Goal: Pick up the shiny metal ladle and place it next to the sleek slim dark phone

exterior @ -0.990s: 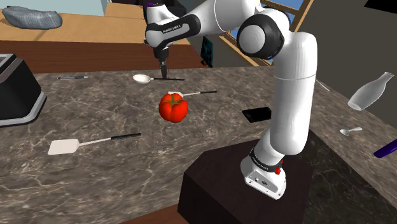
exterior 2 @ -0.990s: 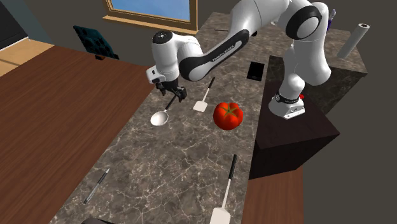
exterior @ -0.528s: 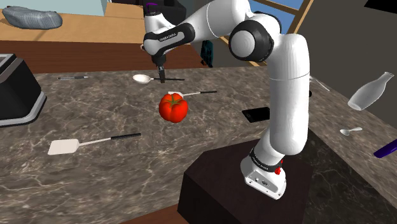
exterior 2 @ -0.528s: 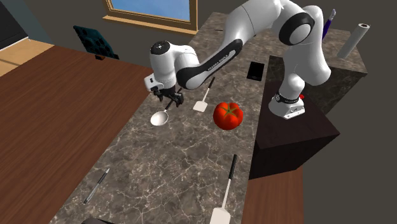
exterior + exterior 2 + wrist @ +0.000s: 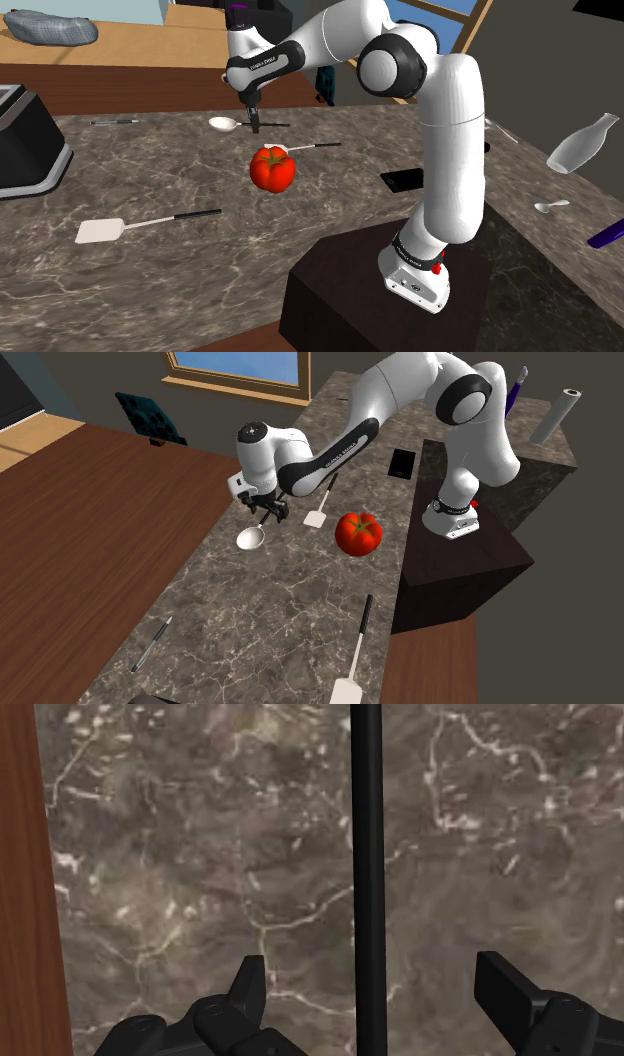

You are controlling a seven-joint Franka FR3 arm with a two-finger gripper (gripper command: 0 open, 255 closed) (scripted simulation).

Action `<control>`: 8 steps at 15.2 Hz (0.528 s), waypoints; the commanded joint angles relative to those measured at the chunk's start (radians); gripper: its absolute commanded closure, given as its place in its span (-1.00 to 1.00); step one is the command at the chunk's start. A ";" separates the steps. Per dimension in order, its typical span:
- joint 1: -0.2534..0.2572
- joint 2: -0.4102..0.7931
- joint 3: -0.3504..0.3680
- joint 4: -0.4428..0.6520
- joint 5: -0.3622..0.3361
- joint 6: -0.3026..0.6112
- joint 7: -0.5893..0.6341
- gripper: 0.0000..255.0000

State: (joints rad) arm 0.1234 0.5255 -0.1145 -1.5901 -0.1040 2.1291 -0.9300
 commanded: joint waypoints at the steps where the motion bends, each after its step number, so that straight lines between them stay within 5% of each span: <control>1: 0.000 0.000 0.000 0.000 0.000 0.000 0.000 -1.00; 2: 0.000 0.000 0.000 0.000 0.000 0.000 0.000 1.00; 8: 0.001 -0.001 0.000 -0.002 0.000 0.001 0.001 1.00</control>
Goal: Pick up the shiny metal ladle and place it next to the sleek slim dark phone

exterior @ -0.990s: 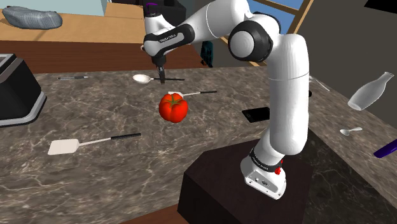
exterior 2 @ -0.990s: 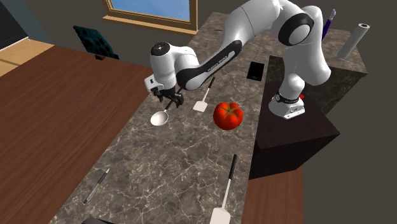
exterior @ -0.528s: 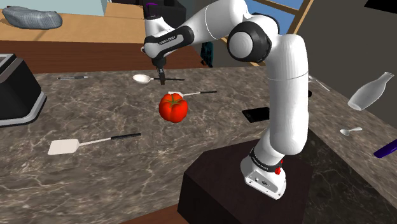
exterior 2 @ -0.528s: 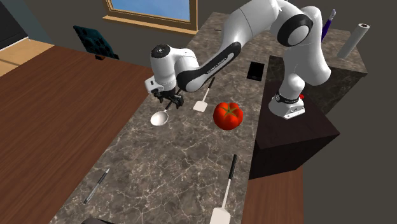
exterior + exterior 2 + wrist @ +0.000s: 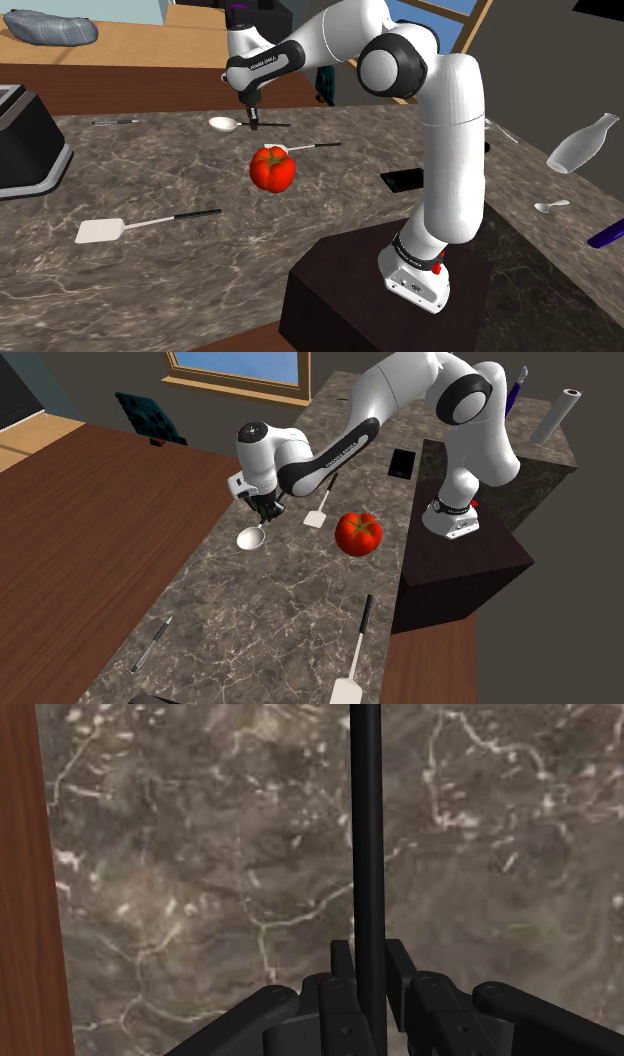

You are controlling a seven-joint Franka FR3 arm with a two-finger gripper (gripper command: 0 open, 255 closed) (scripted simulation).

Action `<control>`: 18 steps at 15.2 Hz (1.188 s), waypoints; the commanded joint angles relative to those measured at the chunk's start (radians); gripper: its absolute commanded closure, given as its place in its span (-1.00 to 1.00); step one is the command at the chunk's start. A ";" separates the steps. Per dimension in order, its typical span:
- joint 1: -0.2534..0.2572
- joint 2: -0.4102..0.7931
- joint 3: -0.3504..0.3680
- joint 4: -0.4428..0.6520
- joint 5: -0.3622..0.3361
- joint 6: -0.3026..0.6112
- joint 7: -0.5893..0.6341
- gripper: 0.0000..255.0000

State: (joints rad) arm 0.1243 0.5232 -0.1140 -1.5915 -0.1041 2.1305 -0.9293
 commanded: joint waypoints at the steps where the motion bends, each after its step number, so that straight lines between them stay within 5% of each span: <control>1: 0.000 0.001 0.000 -0.002 0.000 0.000 0.000 1.00; 18: 0.001 -0.065 -0.002 0.102 0.002 -0.169 -0.020 1.00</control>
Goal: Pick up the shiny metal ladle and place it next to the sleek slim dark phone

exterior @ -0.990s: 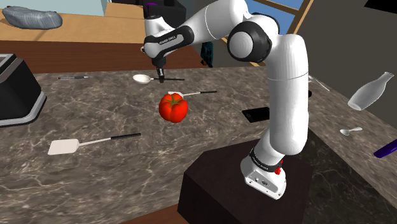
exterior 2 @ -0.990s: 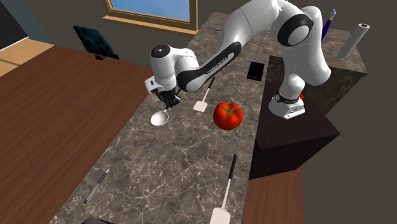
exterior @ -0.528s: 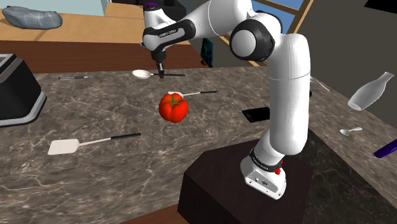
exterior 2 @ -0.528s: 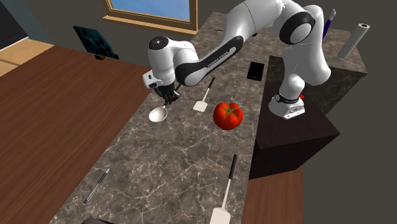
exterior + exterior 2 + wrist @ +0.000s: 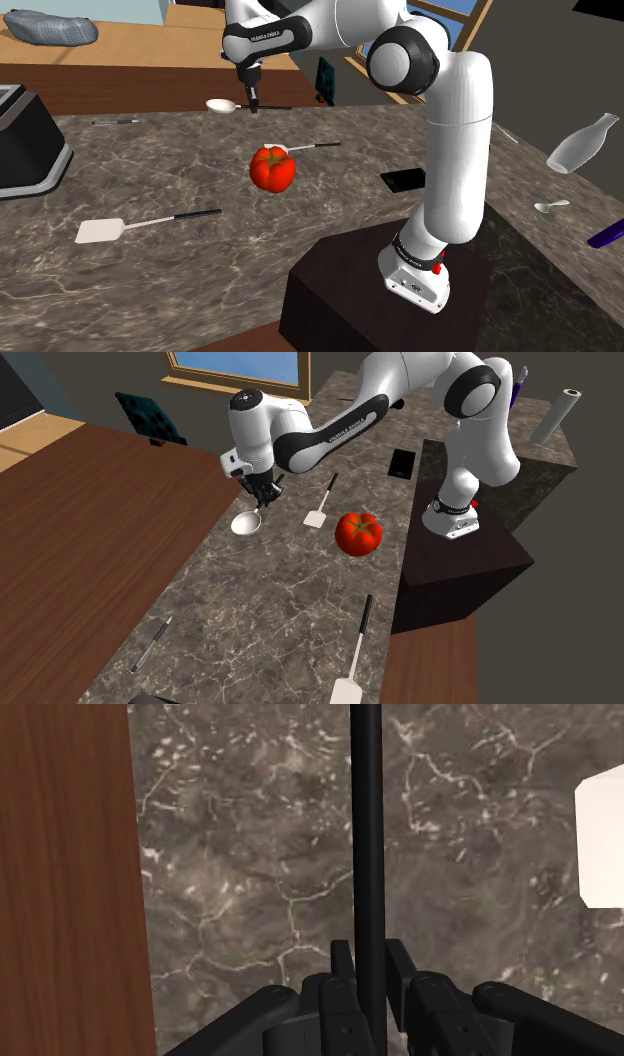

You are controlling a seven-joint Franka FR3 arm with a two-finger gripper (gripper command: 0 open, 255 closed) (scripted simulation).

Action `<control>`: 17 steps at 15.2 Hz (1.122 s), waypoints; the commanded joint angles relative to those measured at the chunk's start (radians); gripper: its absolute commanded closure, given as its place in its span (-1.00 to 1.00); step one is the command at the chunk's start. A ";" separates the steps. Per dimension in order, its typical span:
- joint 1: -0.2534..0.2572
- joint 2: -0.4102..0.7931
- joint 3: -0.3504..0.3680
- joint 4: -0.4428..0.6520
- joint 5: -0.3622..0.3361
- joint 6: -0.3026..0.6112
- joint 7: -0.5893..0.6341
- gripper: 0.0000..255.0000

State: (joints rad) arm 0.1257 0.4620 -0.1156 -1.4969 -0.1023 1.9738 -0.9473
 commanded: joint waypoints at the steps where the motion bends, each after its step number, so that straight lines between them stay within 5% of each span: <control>1: 0.000 -0.007 0.000 0.017 0.000 -0.024 -0.003 1.00; 6: 0.000 -0.019 -0.001 0.066 0.002 -0.084 -0.010 1.00; 17: -0.065 -0.395 -0.058 -0.465 -0.045 0.088 -0.107 1.00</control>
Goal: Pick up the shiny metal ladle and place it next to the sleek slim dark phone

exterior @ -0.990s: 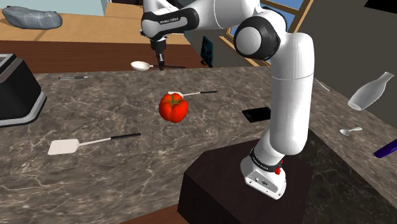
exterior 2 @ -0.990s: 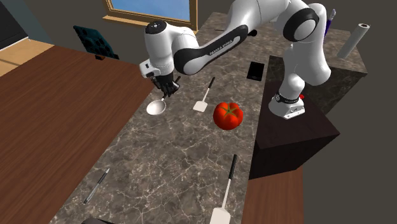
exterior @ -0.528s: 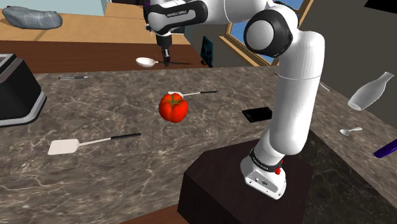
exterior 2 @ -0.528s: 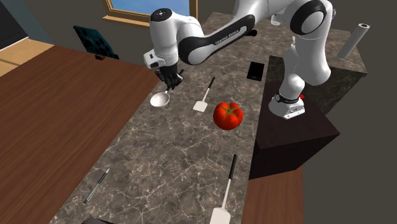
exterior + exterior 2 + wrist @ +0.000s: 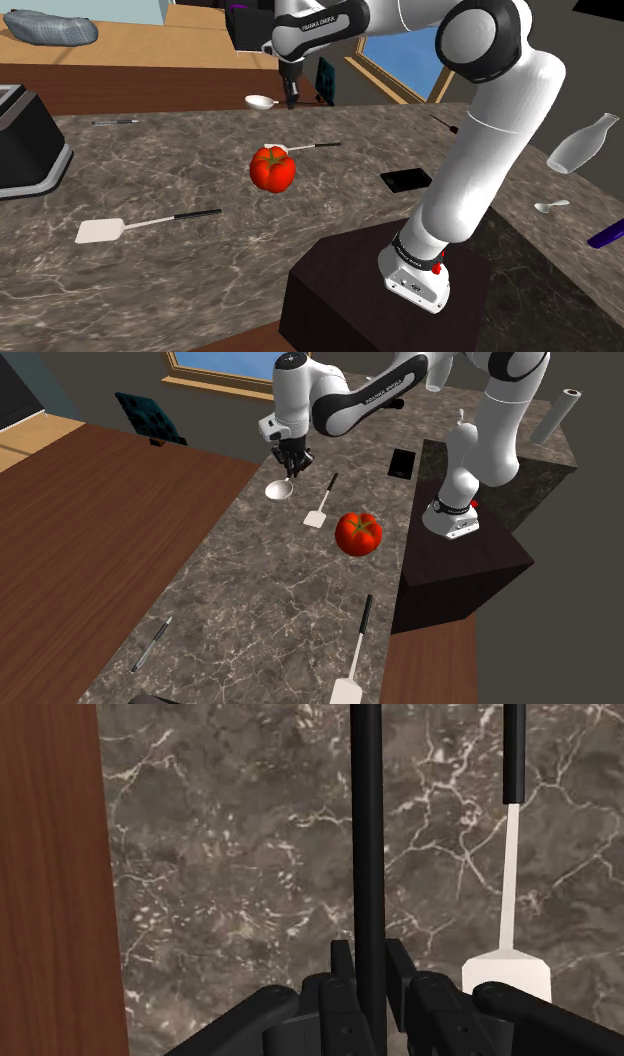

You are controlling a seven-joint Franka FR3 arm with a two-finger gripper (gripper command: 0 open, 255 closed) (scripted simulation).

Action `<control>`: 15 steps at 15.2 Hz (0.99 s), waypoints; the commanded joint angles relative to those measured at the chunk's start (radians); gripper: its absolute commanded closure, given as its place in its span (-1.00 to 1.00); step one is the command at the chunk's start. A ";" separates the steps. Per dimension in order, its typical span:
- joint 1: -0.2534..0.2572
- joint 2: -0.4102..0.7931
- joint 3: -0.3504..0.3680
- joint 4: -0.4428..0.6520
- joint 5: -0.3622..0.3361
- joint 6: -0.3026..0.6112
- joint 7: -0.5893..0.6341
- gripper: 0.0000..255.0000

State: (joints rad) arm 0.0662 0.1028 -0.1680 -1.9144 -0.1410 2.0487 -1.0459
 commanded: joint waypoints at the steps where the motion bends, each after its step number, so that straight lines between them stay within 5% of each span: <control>1: -0.013 -0.065 -0.013 -0.084 -0.012 0.023 -0.019 1.00; 15: -0.144 -0.442 -0.144 -0.481 -0.130 0.082 -0.202 1.00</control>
State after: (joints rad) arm -0.0638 -0.3094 -0.2985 -2.3658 -0.2578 2.1261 -1.2294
